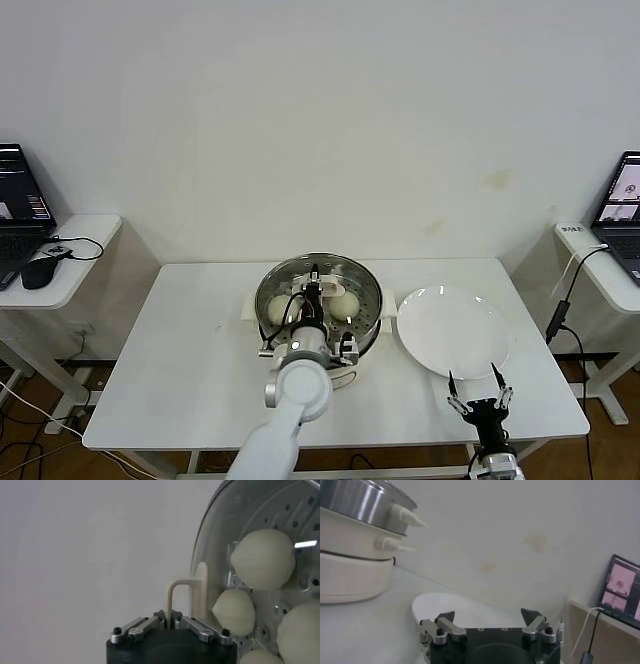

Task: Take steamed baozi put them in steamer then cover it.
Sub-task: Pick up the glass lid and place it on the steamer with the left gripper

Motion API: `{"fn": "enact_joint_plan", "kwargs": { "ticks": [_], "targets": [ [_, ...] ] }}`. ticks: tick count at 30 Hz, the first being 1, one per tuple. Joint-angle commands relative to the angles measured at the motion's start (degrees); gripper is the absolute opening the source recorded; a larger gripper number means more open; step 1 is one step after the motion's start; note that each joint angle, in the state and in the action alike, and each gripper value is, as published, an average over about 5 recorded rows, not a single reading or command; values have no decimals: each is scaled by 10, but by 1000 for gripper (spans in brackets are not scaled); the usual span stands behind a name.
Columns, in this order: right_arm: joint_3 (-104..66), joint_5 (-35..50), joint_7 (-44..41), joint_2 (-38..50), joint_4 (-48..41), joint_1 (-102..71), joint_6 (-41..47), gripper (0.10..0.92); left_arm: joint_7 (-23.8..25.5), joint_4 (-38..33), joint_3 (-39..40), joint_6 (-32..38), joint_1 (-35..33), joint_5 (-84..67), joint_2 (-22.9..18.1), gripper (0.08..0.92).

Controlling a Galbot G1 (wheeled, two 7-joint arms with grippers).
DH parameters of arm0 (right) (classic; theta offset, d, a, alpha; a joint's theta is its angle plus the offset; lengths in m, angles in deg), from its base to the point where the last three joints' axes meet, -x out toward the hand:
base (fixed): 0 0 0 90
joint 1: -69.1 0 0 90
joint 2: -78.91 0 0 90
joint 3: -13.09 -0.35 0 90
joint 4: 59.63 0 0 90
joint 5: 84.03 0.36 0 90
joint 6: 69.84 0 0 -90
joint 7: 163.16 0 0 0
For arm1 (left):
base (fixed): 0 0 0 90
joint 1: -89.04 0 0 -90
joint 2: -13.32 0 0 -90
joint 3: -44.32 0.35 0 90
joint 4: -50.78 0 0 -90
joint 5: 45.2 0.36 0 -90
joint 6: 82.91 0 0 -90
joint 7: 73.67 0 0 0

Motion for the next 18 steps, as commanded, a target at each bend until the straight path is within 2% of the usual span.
{"fn": "enact_joint_plan", "kwargs": {
  "ticks": [1,14,18],
  "targets": [
    [1,-1,0,0,-1,0,-1,823,-1,11,1,0,5,2,-5,136],
    [7,-5,-2,-2,-1,-2,0,823,-3,-2,3,-3,-3,-33,-6,139],
    [8,-6,-3,-1,0,-2,0,823,-2,-26,2,-3,-15,-38,-5,202]
  ]
}}
